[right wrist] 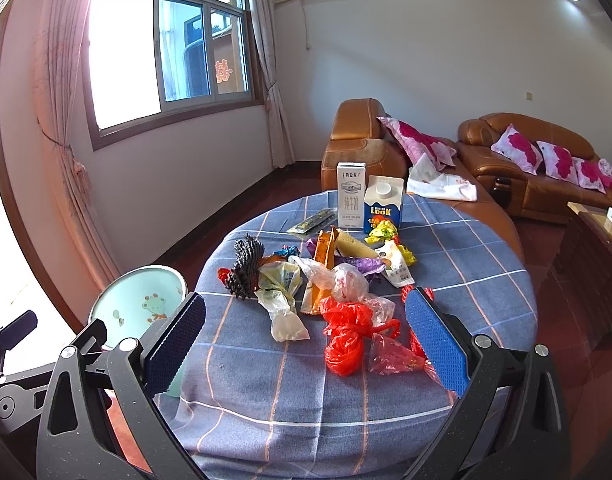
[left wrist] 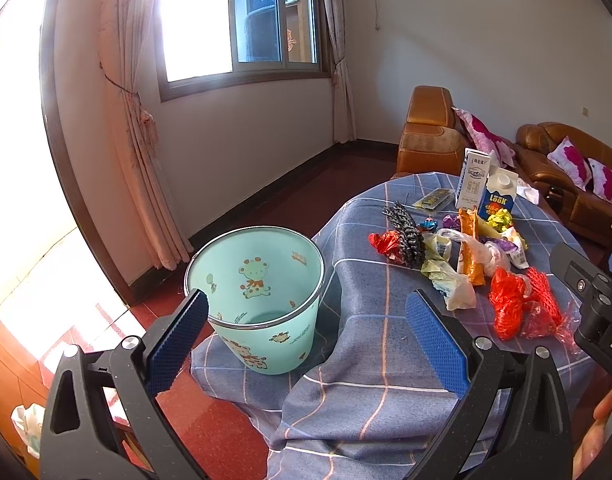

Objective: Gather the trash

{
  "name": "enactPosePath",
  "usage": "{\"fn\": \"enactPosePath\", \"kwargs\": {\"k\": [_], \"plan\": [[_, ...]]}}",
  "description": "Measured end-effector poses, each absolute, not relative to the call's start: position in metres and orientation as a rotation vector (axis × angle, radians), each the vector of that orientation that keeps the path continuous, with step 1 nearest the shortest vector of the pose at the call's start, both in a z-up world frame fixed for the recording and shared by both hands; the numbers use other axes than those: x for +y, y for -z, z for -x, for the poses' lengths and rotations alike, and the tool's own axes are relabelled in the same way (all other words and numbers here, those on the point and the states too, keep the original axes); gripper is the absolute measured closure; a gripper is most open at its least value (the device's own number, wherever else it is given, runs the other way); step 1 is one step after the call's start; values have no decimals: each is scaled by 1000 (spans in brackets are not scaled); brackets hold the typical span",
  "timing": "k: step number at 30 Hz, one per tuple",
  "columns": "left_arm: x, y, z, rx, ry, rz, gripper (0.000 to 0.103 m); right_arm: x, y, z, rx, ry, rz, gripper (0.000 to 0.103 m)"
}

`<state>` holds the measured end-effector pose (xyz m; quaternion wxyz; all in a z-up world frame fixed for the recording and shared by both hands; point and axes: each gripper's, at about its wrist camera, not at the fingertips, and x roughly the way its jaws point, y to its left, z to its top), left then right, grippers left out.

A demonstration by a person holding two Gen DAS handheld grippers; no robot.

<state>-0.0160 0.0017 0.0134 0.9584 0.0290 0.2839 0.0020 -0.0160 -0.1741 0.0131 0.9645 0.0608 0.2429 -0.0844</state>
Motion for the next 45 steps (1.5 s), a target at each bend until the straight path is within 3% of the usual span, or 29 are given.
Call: {"fn": "enactPosePath", "kwargs": {"k": [27,45], "plan": [[2,-4,8,605,3,-60,6,-181,-2,10,518,171,-152,5],[6,38,-21,668,58,-7,7,-218,27,12,511,212,-56,5]]}}
